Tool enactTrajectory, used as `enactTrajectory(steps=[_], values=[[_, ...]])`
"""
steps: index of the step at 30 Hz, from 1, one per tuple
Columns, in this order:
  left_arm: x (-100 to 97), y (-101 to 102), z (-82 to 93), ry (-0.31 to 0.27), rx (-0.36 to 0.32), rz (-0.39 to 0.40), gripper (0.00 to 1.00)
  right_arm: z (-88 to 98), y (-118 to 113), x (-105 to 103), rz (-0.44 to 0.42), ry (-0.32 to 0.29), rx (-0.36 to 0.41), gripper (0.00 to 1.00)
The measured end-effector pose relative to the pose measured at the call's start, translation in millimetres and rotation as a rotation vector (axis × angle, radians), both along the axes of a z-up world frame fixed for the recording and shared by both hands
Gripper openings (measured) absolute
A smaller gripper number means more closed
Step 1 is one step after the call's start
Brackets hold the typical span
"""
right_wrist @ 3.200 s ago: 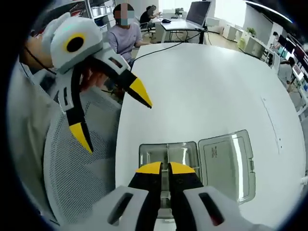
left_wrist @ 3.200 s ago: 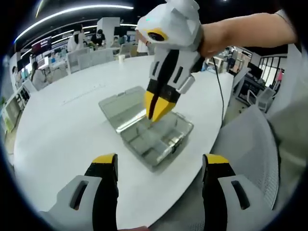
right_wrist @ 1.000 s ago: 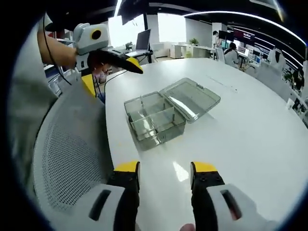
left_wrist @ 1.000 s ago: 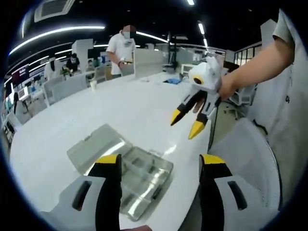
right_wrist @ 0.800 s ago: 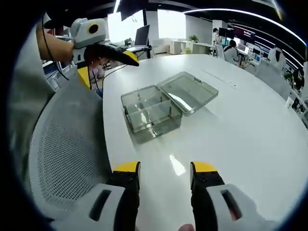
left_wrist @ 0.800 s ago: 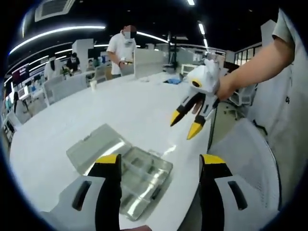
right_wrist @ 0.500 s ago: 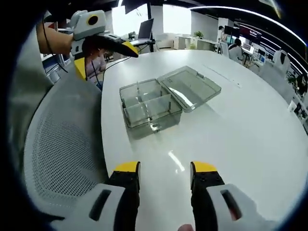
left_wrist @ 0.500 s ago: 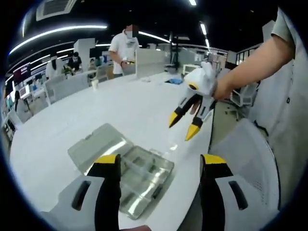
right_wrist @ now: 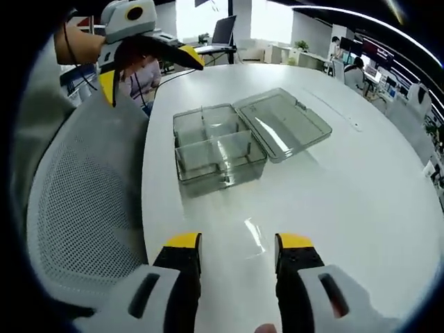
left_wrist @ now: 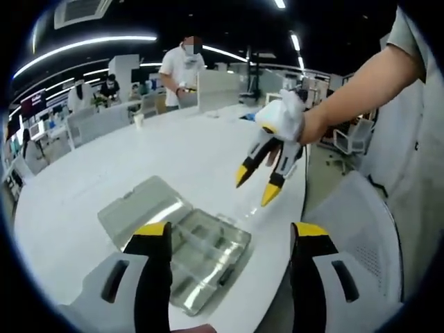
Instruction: Insert the divider into the dual guide fixture by aligning both edges with the guide slots and pushing it downward to the bottom, including one-sided entry, uneven engagement, binding, and posture correction.
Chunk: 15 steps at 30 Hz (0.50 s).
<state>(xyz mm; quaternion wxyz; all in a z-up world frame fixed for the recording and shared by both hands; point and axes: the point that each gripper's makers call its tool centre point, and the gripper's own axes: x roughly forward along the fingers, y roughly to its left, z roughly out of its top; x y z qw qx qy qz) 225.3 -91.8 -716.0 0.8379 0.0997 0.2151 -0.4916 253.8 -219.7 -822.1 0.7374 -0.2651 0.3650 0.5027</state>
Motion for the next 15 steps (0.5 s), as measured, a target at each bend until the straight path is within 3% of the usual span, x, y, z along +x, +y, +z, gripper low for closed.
enactTrajectory(steps=[15], values=[[0.5,7,-3.9,0.018,-0.008,0.036,0.71,-21.0,8,1,0.121,0.005,-0.116,0.37]])
